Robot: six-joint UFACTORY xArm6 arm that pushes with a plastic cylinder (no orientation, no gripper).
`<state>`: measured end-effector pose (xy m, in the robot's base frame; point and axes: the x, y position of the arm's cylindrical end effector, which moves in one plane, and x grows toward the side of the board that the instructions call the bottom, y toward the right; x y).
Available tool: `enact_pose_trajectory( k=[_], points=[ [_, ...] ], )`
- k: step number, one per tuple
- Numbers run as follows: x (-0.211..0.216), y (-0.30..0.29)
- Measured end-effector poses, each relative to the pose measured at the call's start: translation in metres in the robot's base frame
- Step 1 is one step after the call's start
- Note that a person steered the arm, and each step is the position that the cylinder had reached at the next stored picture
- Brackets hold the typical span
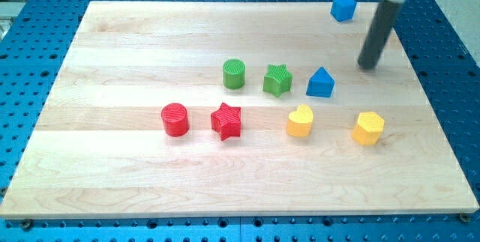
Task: Place the blue triangle diagonally below the blue cube
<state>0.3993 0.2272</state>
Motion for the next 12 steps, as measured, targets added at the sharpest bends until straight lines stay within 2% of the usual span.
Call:
enact_pose_trajectory(
  k=[1, 2, 3, 5, 6, 7, 8, 9, 10, 12],
  points=[
    [0.046, -0.021],
    [0.042, -0.063],
    [0.027, -0.075],
    [0.052, -0.095],
    [0.022, -0.118],
    [-0.028, -0.102],
    [-0.038, -0.106],
    [0.007, -0.096],
    [0.006, -0.133],
    [-0.077, -0.158]
  ],
)
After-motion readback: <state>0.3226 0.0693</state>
